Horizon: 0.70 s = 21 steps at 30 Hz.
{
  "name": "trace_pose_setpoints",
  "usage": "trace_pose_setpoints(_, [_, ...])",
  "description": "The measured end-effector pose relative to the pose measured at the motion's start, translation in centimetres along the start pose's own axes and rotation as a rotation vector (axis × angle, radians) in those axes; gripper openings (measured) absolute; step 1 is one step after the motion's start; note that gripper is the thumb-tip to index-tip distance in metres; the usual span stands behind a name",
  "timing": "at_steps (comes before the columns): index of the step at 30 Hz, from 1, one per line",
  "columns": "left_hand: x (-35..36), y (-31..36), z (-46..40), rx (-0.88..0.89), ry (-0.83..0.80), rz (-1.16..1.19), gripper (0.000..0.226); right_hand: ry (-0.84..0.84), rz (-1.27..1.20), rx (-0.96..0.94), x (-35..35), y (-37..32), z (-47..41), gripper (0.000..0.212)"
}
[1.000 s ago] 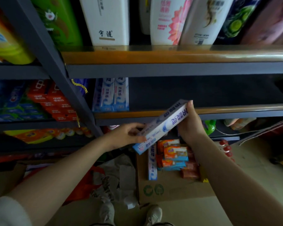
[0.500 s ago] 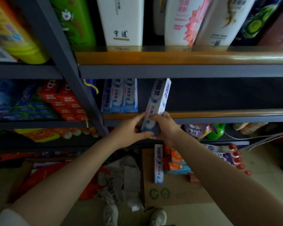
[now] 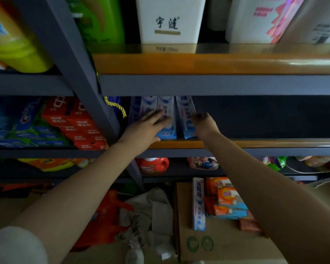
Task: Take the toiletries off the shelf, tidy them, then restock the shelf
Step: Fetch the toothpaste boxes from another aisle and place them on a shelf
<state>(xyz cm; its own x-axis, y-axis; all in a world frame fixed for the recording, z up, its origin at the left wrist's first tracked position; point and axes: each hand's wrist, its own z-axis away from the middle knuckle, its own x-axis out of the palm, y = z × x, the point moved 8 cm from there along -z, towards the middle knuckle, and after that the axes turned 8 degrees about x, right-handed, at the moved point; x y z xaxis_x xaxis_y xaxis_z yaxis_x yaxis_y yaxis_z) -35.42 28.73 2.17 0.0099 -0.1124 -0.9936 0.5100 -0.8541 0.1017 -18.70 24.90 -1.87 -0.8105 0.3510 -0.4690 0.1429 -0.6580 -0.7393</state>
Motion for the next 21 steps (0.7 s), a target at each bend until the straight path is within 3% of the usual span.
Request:
trace_pose_setpoints(7, [0.0, 0.0, 0.6, -0.043, 0.069, -0.03, 0.065, 0.031, 0.062, -0.079, 0.6, -0.7, -0.9, 0.035])
trace_pose_setpoints(12, [-0.5, -0.3, 1.1, -0.062, 0.093, -0.054, 0.06, 0.026, -0.119, -0.117, 0.0, -0.7, -1.3, 0.028])
trace_pose_setpoints(16, [-0.6, -0.6, 1.0, -0.072, 0.084, -0.089, 0.059, 0.031, 0.174, -0.191, 0.9, -0.7, -1.2, 0.029])
trace_pose_setpoints(21, [-0.4, -0.3, 2.0, -0.112, 0.063, -0.177, 0.054, 0.016, 0.258, -0.23, 1.6, -0.6, -0.6, 0.032])
